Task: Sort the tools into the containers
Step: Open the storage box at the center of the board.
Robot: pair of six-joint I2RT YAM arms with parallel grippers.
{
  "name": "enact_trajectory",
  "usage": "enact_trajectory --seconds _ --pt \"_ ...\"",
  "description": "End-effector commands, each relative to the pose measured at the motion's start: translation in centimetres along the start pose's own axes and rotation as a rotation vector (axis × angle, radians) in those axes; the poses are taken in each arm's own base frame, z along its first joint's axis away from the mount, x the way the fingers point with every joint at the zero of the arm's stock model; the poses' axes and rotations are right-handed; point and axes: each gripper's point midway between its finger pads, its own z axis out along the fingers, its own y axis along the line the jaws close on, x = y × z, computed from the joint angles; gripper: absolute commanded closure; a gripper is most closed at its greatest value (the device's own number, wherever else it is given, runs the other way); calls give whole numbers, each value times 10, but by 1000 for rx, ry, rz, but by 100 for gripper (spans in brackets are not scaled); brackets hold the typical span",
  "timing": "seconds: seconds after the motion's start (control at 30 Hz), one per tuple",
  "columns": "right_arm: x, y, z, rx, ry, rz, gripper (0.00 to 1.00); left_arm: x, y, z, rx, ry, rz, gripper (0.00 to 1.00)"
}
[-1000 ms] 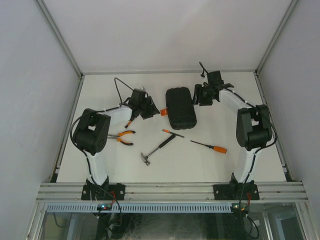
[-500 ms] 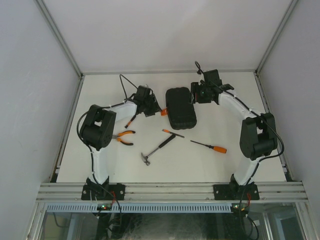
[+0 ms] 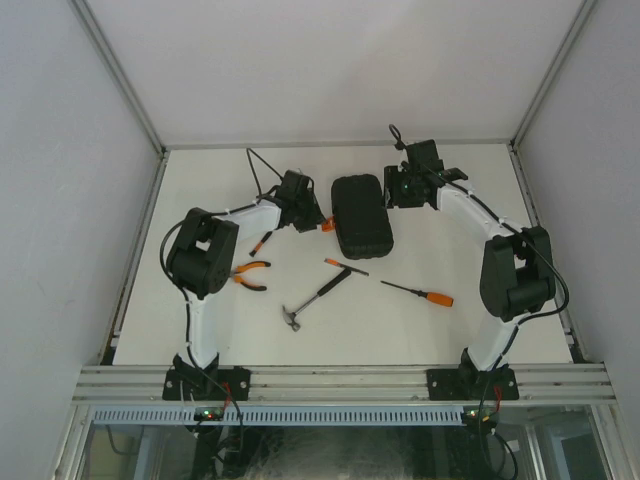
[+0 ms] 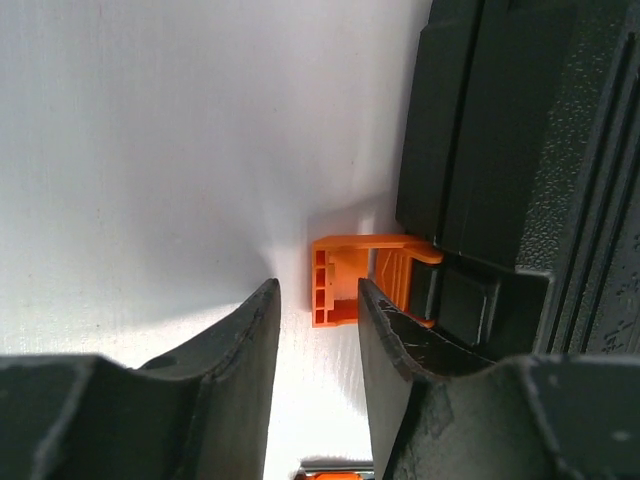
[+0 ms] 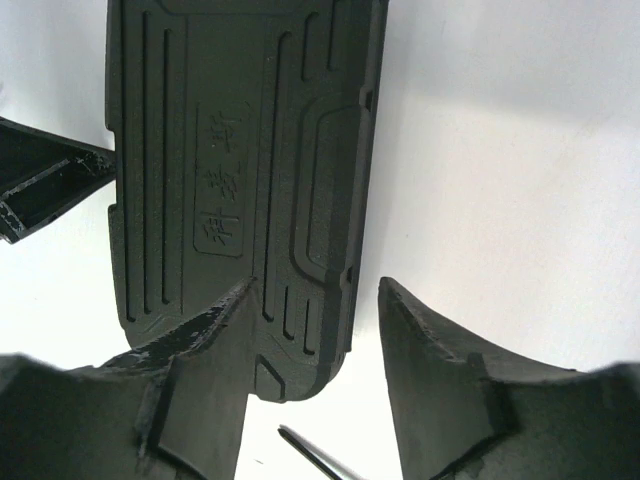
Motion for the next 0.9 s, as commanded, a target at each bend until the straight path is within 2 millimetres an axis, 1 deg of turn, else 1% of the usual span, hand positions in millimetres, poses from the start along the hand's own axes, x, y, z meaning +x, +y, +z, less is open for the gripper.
enact_trajectory --seconds 0.0,0.1,0.2,0.3,0.4,0.5,0.73,0.87 --pt "-20 4 -26 17 -80 -21 52 19 4 8 -62 33 5 61" --pt "-22 5 -30 16 -92 -20 56 18 4 7 -81 28 6 63" --pt "-25 9 -34 11 -106 -29 57 17 6 6 -93 24 4 66" --pt "-27 11 -37 28 -121 -56 54 17 7 6 -109 23 6 69" --pt "-27 13 -40 40 -131 -72 51 17 7 5 -120 19 9 75" --pt "-26 16 -41 38 -139 -79 50 17 7 4 -132 16 10 79" --pt "-25 15 -46 41 -143 -88 50 15 17 1 -191 1 4 85" --pt "-25 14 -48 43 -152 -86 50 22 22 -4 -218 21 20 88"
